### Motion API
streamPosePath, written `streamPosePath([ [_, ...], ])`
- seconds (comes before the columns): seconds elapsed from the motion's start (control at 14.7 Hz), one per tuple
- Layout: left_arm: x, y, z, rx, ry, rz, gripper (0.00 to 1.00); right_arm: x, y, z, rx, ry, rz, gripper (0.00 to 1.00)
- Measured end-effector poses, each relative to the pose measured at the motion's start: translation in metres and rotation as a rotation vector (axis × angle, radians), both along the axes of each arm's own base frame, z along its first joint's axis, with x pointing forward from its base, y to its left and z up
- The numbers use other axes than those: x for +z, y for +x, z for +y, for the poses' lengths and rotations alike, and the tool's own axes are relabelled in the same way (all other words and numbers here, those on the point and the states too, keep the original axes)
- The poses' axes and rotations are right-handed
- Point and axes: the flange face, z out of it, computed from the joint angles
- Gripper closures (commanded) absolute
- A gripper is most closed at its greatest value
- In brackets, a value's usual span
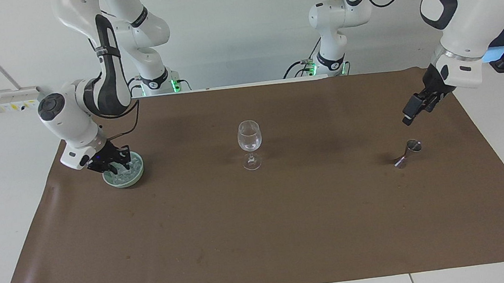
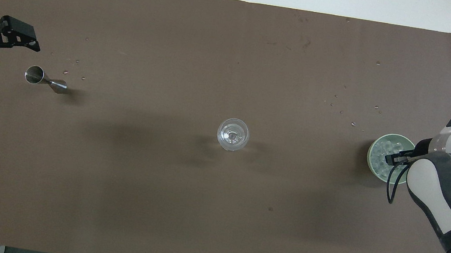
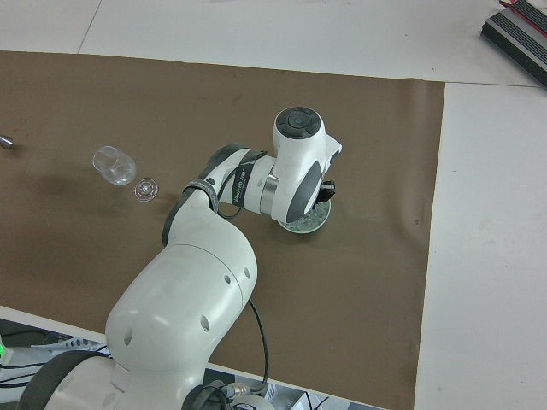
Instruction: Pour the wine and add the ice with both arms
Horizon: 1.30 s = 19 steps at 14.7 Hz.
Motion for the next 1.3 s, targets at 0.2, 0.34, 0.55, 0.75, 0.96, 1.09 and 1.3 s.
streamPosePath([
  [0.2,0.022,-0.007,0.002,-0.123,0.024,0.026,0.0,0.0,0.0,0.001,0.003,0.0,0.0,0.75],
  [0.34,0.039,-0.011,0.012,-0.202,0.034,0.058,0.0,0.0,0.0,0.002,0.003,0.0,0.0,0.81],
  [0.55,0.056,-0.02,0.018,-0.3,0.039,0.121,0.0,0.0,0.0,0.002,0.003,0.0,0.0,0.82],
  [0.75,0.06,-0.022,0.007,-0.343,0.048,0.139,0.0,0.0,0.0,0.002,0.004,0.0,0.0,0.82],
  [0.96,0.065,-0.025,0.003,-0.352,0.051,0.135,0.0,0.007,0.003,0.003,0.007,0.005,0.013,0.82],
  [1.09,0.069,-0.03,0.003,-0.353,0.05,0.141,0.0,0.021,0.01,0.003,0.011,0.01,0.024,0.82],
  [1.3,0.069,-0.036,0.003,-0.353,0.05,0.146,0.0,0.054,0.02,0.006,0.023,0.019,0.036,0.82],
])
